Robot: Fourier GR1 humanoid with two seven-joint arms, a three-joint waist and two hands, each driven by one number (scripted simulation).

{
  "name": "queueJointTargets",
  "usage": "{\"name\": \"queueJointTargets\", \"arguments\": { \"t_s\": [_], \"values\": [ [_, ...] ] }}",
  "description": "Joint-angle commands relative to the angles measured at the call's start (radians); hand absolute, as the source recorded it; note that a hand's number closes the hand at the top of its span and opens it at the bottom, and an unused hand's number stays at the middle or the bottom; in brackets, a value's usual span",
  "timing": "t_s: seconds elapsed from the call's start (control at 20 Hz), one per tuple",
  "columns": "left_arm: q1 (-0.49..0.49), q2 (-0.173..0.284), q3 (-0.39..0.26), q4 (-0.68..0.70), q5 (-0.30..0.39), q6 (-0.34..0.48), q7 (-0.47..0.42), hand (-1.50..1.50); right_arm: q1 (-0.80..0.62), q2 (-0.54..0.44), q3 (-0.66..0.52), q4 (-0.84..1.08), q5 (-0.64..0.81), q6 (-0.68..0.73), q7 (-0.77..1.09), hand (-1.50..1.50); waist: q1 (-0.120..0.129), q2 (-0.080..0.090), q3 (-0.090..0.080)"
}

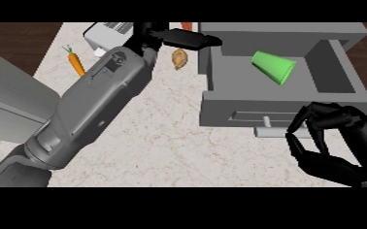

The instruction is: Pick up the cup, place it into the drawer and close the drawer

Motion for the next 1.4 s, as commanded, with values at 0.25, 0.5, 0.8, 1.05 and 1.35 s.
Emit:
{"name": "queueJointTargets", "arguments": {
  "t_s": [0.25, 0.5, 0.8, 1.05, 1.35],
  "values": [
    [0.236, 0.180, 0.058, -0.282, 0.022, -0.071, 0.058, -1.50, -0.055, 0.009, 0.151, 0.203, 0.352, -0.128, -0.156, 1.50, 0.020, 0.002, 0.001],
    [0.330, 0.225, 0.081, -0.339, 0.019, -0.097, 0.042, -1.50, -0.184, -0.013, 0.253, 0.348, 0.549, -0.163, -0.106, 1.50, 0.024, 0.007, 0.000],
    [0.493, 0.289, 0.113, -0.474, 0.032, -0.131, 0.038, -1.50, -0.258, 0.025, 0.300, 0.681, 0.735, -0.361, -0.231, 1.50, 0.027, 0.008, 0.001],
    [0.577, 0.344, 0.201, -0.484, 0.059, -0.241, 0.017, -1.50, -0.477, 0.101, 0.259, 0.969, 0.760, -0.387, -0.236, 1.50, 0.012, 0.011, 0.001],
    [0.655, 0.337, 0.210, -0.522, 0.028, -0.260, -0.019, -1.50, -0.658, 0.107, 0.144, 1.389, 0.742, -0.518, -0.407, 1.50, 0.029, 0.020, 0.002]
  ]
}}
